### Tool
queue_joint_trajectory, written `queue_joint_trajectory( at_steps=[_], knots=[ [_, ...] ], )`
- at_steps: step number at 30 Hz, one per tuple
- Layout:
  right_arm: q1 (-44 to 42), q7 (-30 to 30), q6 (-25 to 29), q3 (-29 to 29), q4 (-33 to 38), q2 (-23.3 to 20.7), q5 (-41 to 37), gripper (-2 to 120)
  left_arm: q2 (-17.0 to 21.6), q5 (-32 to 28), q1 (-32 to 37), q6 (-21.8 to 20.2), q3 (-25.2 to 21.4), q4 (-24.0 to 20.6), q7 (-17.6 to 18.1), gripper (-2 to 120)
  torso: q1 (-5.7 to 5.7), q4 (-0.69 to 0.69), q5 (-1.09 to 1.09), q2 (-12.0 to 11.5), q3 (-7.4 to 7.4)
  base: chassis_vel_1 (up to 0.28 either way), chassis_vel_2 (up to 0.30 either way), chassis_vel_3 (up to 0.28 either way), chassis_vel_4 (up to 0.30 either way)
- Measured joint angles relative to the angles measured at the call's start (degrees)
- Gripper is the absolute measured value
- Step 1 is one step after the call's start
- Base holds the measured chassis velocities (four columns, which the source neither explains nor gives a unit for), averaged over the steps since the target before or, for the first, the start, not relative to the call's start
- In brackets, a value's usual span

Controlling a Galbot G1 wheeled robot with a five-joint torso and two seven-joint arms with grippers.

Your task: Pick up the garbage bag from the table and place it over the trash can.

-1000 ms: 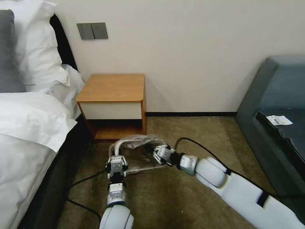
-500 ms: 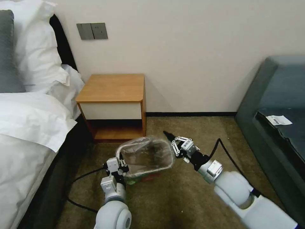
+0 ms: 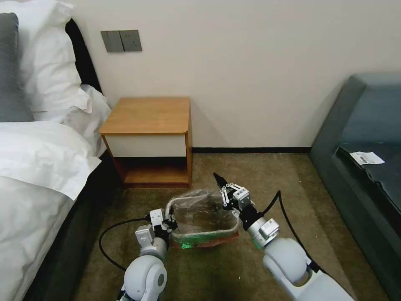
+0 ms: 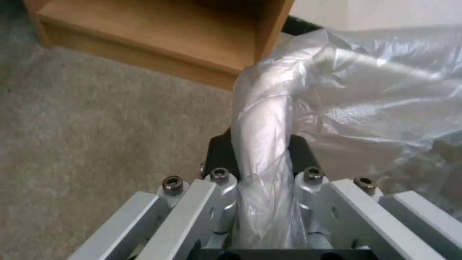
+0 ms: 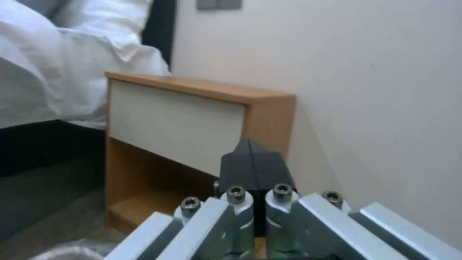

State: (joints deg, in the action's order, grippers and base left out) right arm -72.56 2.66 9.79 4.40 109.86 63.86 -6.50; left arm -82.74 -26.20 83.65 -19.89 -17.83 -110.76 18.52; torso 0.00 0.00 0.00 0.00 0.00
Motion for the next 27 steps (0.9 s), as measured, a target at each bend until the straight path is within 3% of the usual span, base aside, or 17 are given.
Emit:
queue_joint_trajectory(
  at_steps=[5,9,15,19,21,27],
  knots=[
    [-0.1,3.9,-1.0,-0.6,-1.3,2.0,-0.3,0,-0.1,0.4,-0.2,0.4,0.2,0.7,0.0,13,0.0,0.01,0.0,0.0,0.0,0.0,0.0,0.0,0.0],
    [-0.1,7.1,-2.4,-0.8,-1.7,3.3,-1.1,1,-0.1,0.6,-0.5,0.4,0.3,0.8,0.0,27,0.0,0.01,0.0,0.0,0.0,0.0,0.0,0.0,0.0],
    [-0.9,13.6,-5.4,-0.8,-1.6,5.9,-3.2,26,0.1,1.4,-0.7,0.5,0.4,0.9,0.0,54,0.0,0.01,-0.01,0.0,0.0,0.0,0.0,0.0,0.0],
    [-1.4,14.7,-5.6,-0.7,-1.8,7.0,-3.4,35,0.2,1.6,-0.7,0.6,0.5,0.9,0.0,62,0.0,0.0,-0.01,0.0,0.0,0.0,0.0,0.0,0.0],
    [-1.7,15.8,-5.7,-0.5,-2.2,8.6,-3.4,49,0.4,1.7,-0.7,0.8,0.5,0.7,0.0,75,0.0,0.0,0.0,0.0,0.0,0.0,0.0,0.0,0.0],
    [-1.3,16.7,-5.8,-0.1,-2.7,10.4,-2.9,67,0.8,1.9,-0.7,1.5,0.5,0.5,-0.7,93,0.0,0.0,0.0,0.0,0.0,0.0,0.0,0.0,0.0]
  ],
)
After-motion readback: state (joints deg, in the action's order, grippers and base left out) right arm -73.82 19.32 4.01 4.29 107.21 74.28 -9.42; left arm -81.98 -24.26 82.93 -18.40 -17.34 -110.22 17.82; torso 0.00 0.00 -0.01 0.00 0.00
